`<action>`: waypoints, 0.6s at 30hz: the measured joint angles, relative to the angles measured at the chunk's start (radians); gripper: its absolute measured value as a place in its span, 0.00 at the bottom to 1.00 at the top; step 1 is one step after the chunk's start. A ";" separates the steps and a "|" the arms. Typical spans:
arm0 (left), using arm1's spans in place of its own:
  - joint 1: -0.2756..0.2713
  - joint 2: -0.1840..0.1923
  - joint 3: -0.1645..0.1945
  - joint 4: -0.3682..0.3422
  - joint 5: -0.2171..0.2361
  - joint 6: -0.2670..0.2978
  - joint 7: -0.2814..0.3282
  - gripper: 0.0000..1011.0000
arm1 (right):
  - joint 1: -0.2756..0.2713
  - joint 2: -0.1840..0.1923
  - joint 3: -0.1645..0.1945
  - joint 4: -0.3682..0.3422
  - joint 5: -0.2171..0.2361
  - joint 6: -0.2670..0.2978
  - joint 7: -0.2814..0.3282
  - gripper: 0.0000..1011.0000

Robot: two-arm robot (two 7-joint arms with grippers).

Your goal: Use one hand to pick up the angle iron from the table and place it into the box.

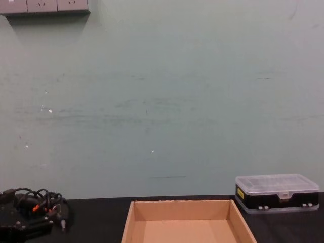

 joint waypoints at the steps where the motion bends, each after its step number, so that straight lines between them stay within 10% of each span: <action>1: 0.000 0.000 0.000 0.000 0.000 0.000 0.000 0.99 | 0.003 0.000 -0.003 0.001 -0.005 0.004 -0.002 0.99; 18: 0.000 0.000 0.000 0.000 0.000 0.000 0.000 0.99 | 0.013 -0.007 -0.024 0.001 -0.040 0.033 -0.021 0.99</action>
